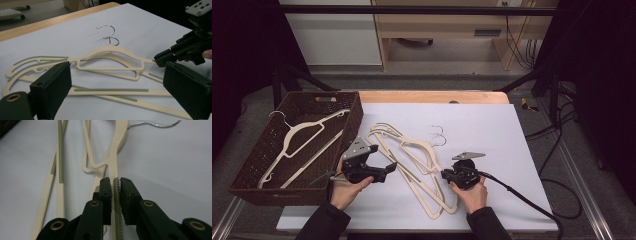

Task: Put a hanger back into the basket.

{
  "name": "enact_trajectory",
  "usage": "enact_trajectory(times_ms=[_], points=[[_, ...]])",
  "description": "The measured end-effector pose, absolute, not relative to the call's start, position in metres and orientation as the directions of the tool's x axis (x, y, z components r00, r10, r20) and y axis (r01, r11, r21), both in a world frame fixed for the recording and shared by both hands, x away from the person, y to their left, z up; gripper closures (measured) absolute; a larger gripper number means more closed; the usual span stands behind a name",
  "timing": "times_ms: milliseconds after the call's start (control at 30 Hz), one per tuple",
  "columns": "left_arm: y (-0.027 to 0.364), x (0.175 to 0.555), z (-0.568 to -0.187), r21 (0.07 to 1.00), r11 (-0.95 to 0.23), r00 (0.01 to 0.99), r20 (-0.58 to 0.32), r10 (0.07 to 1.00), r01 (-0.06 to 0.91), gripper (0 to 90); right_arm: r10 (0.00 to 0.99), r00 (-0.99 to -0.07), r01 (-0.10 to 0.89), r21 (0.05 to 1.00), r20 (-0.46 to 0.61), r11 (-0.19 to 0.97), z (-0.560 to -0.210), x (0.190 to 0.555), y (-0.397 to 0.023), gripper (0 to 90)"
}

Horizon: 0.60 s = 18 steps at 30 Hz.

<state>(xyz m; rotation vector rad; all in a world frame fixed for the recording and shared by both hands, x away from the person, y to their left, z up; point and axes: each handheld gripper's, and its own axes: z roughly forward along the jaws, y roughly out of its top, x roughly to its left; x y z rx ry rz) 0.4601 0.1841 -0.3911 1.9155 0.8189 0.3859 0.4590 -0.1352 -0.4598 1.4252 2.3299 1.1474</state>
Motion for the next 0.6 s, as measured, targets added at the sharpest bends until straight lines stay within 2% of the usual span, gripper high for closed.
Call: enact_trajectory(times_ms=[333,600], points=[[0.145,0.495,-0.391,0.857,-0.339,0.721,-0.052,0.691,0.387,9.8,0.804,-0.550,0.650,0.720,0.227,0.242,-0.451,0.454,-0.139,81.2],[0.114,0.525,-0.398,0.835,-0.380,0.730,-0.038,0.682,0.399,15.6,0.794,-0.563,0.641,0.728,0.231,0.243,-0.450,0.454,-0.139,81.1]])
